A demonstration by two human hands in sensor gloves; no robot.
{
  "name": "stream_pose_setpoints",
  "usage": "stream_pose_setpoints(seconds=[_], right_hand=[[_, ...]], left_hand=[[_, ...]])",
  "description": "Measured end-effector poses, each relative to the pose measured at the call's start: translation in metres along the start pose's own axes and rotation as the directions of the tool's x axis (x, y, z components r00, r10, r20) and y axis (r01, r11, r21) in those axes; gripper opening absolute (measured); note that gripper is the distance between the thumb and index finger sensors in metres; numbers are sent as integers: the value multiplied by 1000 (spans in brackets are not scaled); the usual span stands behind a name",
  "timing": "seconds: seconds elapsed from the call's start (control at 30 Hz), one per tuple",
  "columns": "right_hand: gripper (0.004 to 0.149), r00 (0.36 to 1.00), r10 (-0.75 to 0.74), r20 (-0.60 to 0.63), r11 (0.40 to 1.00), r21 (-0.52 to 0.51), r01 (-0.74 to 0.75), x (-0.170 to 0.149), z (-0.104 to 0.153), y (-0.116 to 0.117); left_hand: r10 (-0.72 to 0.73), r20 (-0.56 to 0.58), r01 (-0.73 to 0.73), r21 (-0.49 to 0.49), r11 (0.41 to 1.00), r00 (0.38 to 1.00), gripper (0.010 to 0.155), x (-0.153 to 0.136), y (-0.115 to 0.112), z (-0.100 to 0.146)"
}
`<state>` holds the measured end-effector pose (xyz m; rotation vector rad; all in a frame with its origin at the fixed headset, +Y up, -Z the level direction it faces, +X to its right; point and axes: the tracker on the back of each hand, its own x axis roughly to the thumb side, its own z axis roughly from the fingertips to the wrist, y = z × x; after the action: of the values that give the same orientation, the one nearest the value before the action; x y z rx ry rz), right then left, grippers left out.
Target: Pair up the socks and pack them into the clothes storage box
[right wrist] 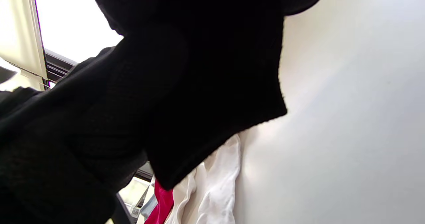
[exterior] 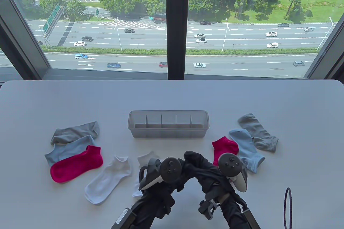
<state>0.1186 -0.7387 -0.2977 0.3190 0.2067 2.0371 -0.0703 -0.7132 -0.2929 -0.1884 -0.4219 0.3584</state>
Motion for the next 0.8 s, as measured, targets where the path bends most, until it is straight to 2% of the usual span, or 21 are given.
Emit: stream_pose_setpoints(seconds=[0.07, 0.13, 0.2, 0.27, 0.33, 0.43, 0.47, 0.5, 0.53, 0.6, 0.67, 0.77, 0.8], right_hand=[[48, 999, 49, -10, 997, -52, -50, 1, 2, -2], [47, 999, -9, -41, 997, -82, 6, -2, 3, -3], [46, 997, -57, -48, 994, -91, 52, -4, 4, -5], [45, 997, -58, -59, 992, -115, 51, -3, 4, -6], [46, 997, -59, -59, 994, -97, 53, -5, 3, -6], [56, 989, -144, -16, 989, 41, 144, -5, 1, -3], [59, 985, -172, 2, 981, 86, 171, -5, 0, -2], [56, 986, -166, 3, 981, 101, 165, -4, -1, -2], [53, 989, -149, 2, 984, 94, 148, -4, -1, -2], [45, 997, -74, -12, 997, 11, 74, -2, -2, -4], [44, 1000, 17, -19, 1000, -16, -17, -1, -1, -5], [43, 999, 39, -35, 997, -68, -41, -1, 2, -7], [43, 999, 34, -41, 996, -82, -37, -1, 2, -8]], left_hand=[[-32, 0, 32, 76, 997, 999, 59, 5, 0, 2], [-43, 21, 41, 89, 995, 999, 68, 10, 3, 4], [-28, 82, 24, 51, 998, 996, 71, 16, 3, 3], [-104, 52, 102, 33, 994, 993, 75, 20, 1, 2], [-143, 47, 138, 91, 986, 989, 67, 23, 3, 2], [-123, 42, 118, 94, 988, 992, 58, 18, 4, 2], [-99, 36, 97, 66, 993, 994, 56, 14, 4, 2], [-85, 29, 83, 71, 994, 996, 56, 10, 5, 2], [-65, 21, 63, 67, 996, 998, 56, 7, 6, 2], [-45, 31, 44, 42, 998, 998, 56, 5, 5, 3], [-78, 34, 75, 86, 993, 996, 58, 9, 3, 3], [-111, 47, 110, 13, 994, 993, 70, 14, 0, 1], [-138, 41, 137, 20, 990, 990, 70, 17, -1, 0]])
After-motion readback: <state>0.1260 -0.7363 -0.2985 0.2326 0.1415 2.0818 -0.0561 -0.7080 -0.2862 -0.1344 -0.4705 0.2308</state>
